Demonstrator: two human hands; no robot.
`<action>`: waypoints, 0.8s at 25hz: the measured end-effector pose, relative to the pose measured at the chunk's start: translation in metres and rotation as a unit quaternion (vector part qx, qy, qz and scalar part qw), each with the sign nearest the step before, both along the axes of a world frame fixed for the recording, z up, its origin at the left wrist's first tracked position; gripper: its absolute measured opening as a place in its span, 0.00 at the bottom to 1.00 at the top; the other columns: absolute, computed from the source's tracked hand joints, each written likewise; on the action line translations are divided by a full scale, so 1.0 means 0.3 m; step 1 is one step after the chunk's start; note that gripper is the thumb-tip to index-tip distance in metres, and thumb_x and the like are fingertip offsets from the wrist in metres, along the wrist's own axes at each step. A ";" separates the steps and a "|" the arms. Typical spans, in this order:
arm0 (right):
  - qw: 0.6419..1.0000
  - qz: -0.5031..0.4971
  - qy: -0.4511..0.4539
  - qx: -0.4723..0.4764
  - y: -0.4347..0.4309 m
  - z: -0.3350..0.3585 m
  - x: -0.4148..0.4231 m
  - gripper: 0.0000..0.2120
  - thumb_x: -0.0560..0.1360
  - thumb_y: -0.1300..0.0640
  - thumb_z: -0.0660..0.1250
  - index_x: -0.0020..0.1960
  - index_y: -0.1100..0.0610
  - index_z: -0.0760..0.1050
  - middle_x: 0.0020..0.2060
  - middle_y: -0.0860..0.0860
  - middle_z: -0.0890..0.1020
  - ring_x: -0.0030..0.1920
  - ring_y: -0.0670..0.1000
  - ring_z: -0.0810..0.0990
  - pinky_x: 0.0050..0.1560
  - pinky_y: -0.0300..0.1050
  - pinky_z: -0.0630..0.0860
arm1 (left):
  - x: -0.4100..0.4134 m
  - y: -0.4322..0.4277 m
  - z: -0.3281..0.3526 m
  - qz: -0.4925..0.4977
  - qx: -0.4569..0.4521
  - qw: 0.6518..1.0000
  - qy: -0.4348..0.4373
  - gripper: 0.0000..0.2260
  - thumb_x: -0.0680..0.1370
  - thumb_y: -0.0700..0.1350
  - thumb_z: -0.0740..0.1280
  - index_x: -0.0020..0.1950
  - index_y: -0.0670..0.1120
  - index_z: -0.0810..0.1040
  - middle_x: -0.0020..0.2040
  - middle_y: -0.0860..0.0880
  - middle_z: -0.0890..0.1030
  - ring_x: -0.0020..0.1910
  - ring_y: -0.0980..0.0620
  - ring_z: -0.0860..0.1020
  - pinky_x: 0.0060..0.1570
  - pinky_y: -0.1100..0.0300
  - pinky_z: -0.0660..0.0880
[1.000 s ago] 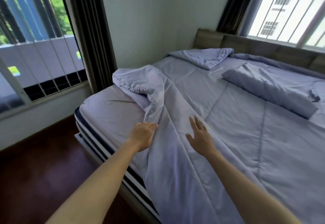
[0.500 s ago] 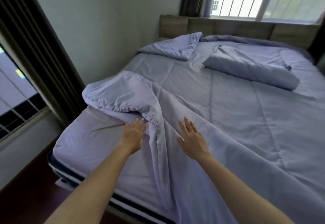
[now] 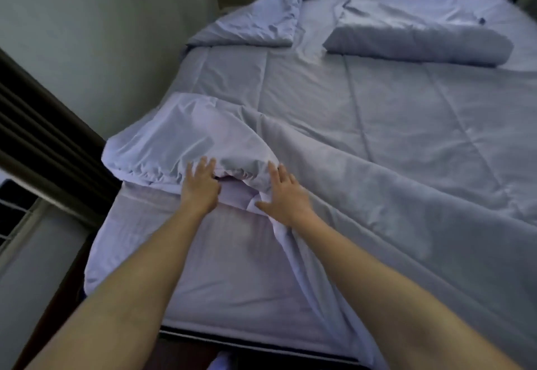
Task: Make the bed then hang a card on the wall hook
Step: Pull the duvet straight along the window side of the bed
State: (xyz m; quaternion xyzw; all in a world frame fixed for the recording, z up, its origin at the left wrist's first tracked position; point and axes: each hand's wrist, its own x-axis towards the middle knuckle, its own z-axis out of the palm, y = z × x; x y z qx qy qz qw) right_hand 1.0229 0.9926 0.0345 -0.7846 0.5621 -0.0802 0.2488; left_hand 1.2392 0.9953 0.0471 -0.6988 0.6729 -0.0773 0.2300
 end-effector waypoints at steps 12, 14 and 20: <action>0.983 -0.021 -0.125 0.134 0.225 -0.076 0.429 0.18 0.72 0.41 0.61 0.48 0.55 0.79 0.39 0.47 0.78 0.51 0.40 0.71 0.46 0.46 0.74 | 0.552 -0.119 -0.150 -0.143 -0.109 0.952 0.248 0.36 0.64 0.47 0.72 0.70 0.46 0.64 0.70 0.42 0.70 0.66 0.40 0.72 0.59 0.39 0.68; 0.967 0.032 -0.108 0.230 0.355 -0.065 0.421 0.15 0.74 0.45 0.61 0.51 0.54 0.79 0.42 0.46 0.78 0.50 0.41 0.72 0.50 0.47 0.74 | 0.586 -0.072 -0.200 -0.144 -0.081 0.962 0.216 0.37 0.66 0.43 0.72 0.73 0.47 0.64 0.74 0.43 0.66 0.72 0.41 0.66 0.66 0.34 0.60; 0.923 0.113 -0.017 0.368 0.693 -0.069 0.368 0.12 0.77 0.49 0.62 0.36 0.50 0.68 0.33 0.46 0.73 0.37 0.48 0.72 0.38 0.41 0.67 | 0.619 0.234 -0.177 -0.136 0.121 0.967 0.176 0.23 0.76 0.50 0.59 0.72 0.56 0.67 0.64 0.44 0.78 0.63 0.42 0.75 0.67 0.48 0.65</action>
